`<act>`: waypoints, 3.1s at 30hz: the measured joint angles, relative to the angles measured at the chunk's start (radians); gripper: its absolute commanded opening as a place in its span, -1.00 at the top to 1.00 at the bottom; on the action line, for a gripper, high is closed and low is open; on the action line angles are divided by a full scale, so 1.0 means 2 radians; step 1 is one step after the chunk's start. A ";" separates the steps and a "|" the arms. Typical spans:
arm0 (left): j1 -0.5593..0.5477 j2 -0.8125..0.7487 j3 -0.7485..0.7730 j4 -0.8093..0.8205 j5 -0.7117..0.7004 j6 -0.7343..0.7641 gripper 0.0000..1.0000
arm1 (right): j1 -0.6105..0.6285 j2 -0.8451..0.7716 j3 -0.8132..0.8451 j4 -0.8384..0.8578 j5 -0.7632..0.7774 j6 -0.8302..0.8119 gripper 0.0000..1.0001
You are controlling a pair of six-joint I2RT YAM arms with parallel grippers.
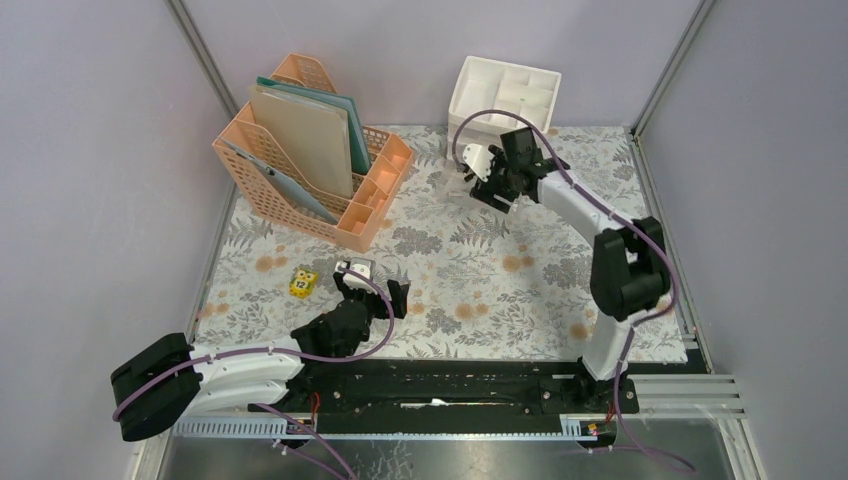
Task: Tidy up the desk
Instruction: Place the stationery in the drawer, then pick up the stationery from the center of the board.
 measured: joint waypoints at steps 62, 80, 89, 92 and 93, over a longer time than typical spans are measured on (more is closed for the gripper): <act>0.000 -0.019 -0.015 0.000 -0.002 0.000 -0.98 | -0.224 0.204 0.154 -0.024 0.102 0.593 0.05; 0.000 -0.020 -0.015 0.000 -0.002 0.000 -0.97 | -0.218 0.208 0.156 -0.024 0.109 0.573 0.39; 0.000 -0.020 -0.015 0.000 -0.002 0.000 -0.97 | -0.218 0.189 0.119 0.004 0.107 0.562 0.97; 0.000 -0.023 -0.015 0.000 -0.002 0.000 -0.97 | -0.218 0.160 0.072 0.019 0.104 0.556 1.00; 0.000 -0.023 -0.015 0.001 -0.002 0.000 -0.97 | -0.218 0.150 0.057 0.021 0.103 0.554 1.00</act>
